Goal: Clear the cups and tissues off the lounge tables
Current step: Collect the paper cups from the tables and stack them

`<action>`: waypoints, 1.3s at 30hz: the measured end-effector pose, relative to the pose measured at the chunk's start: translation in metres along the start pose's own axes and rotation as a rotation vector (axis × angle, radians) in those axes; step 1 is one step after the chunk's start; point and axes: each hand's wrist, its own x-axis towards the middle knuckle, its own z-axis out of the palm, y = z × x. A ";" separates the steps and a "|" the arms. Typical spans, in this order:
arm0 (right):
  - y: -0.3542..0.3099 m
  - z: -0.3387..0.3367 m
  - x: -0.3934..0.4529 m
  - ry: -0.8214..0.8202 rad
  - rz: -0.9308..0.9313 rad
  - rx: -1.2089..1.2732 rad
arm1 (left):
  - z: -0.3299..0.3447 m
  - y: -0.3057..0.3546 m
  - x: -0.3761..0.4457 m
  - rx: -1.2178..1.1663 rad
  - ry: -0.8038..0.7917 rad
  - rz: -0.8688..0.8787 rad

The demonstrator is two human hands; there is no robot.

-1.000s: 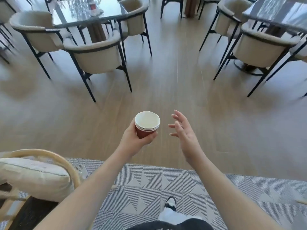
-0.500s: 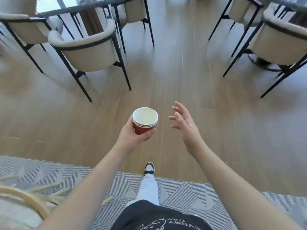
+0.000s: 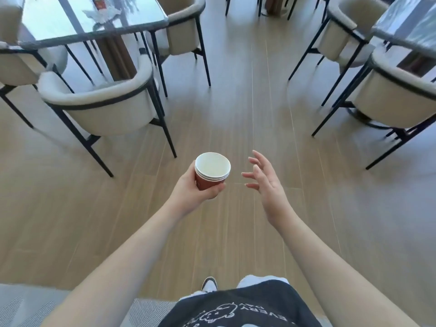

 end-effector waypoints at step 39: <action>-0.084 0.043 0.615 -0.261 0.034 0.005 | -0.125 0.090 0.553 -0.033 0.336 -0.060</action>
